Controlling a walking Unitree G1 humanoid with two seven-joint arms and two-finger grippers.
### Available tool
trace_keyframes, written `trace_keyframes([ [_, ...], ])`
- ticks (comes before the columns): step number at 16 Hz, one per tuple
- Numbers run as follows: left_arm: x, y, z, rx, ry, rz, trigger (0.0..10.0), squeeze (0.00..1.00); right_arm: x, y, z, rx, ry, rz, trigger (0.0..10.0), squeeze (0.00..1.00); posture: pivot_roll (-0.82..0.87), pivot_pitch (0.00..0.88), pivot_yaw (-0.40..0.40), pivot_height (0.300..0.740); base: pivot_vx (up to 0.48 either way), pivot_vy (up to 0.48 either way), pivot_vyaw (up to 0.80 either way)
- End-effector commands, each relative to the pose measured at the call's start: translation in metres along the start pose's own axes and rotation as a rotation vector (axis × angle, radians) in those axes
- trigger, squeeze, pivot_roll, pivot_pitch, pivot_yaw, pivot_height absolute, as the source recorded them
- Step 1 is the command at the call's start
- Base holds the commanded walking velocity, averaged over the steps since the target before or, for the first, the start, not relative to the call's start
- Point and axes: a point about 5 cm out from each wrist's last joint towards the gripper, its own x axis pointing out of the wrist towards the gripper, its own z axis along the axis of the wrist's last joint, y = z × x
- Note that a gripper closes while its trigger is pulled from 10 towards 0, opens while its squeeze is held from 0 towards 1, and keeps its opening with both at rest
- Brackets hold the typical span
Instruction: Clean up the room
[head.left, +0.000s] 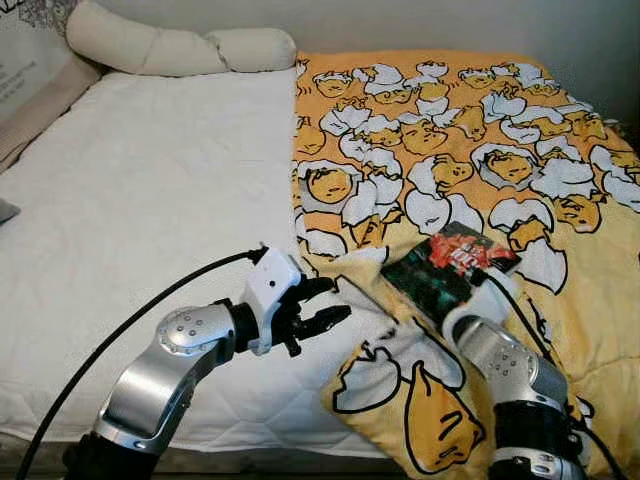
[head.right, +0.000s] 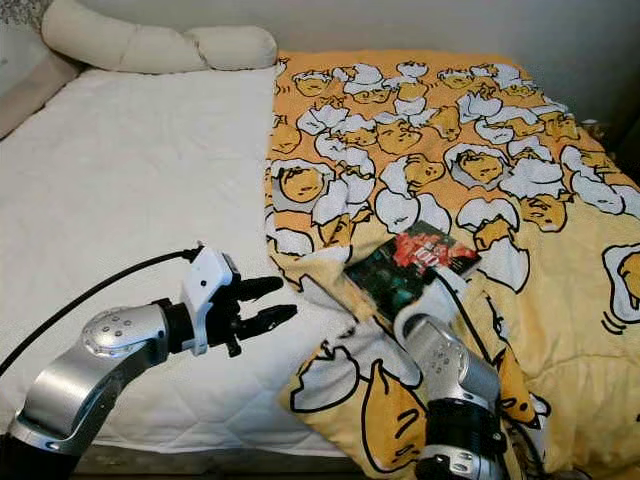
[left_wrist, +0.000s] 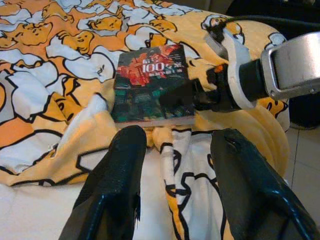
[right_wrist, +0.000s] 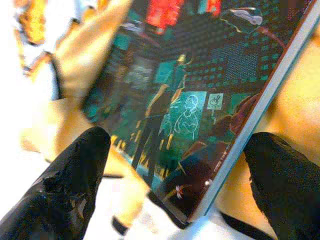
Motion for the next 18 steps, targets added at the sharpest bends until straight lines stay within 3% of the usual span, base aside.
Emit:
trace_keyframes([
  [1, 0.000, 0.000, 0.006, 0.021, -0.007, -0.018, 10.0, 0.02, 0.001, 0.006, 0.004, 0.036, -0.016, 0.049, 10.0, 0.00, 0.02, 0.000, 0.027, 0.740, 0.000, 0.000, 0.00],
  [3, 0.001, 0.001, 0.007, 0.024, -0.006, -0.020, 10.0, 0.02, 0.005, 0.004, 0.003, 0.109, -0.025, 0.107, 10.0, 0.00, 0.02, 0.000, 0.026, 0.740, 0.000, 0.000, 0.00],
  [6, 0.000, 0.001, 0.006, 0.027, -0.004, -0.019, 10.0, 0.02, 0.012, -0.010, -0.006, 0.171, 0.002, 0.080, 10.0, 0.00, 0.02, 0.000, 0.031, 0.740, 0.000, 0.000, 0.00],
  [11, 0.000, 0.001, 0.006, 0.028, -0.004, -0.020, 10.0, 0.02, 0.013, -0.013, -0.008, 0.186, 0.008, 0.077, 10.0, 0.00, 0.03, 0.000, 0.032, 0.740, 0.000, 0.000, 0.00],
  [12, -0.001, 0.001, 0.008, 0.033, -0.009, -0.018, 10.0, 0.02, 0.016, -0.027, -0.008, 0.358, -0.119, 0.165, 10.0, 0.00, 0.07, 0.000, 0.025, 0.740, 0.000, 0.000, 0.00],
  [13, -0.001, 0.001, 0.009, 0.035, -0.011, -0.017, 10.0, 0.03, 0.016, -0.031, -0.006, 0.410, -0.171, 0.195, 10.0, 0.00, 0.07, 0.000, 0.025, 0.740, 0.000, 0.000, 0.00],
  [16, -0.005, 0.000, 0.008, 0.030, -0.011, -0.006, 10.0, 0.03, 0.018, -0.025, 0.009, 0.440, -0.289, 0.269, 10.0, 0.00, 0.09, 0.000, 0.028, 0.740, 0.000, 0.000, 0.00],
  [18, -0.006, 0.000, 0.007, 0.027, -0.008, -0.009, 10.0, 0.03, 0.023, -0.025, 0.015, 0.442, -0.312, 0.257, 10.0, 0.00, 0.09, 0.000, 0.031, 0.740, 0.000, 0.000, 0.00],
])
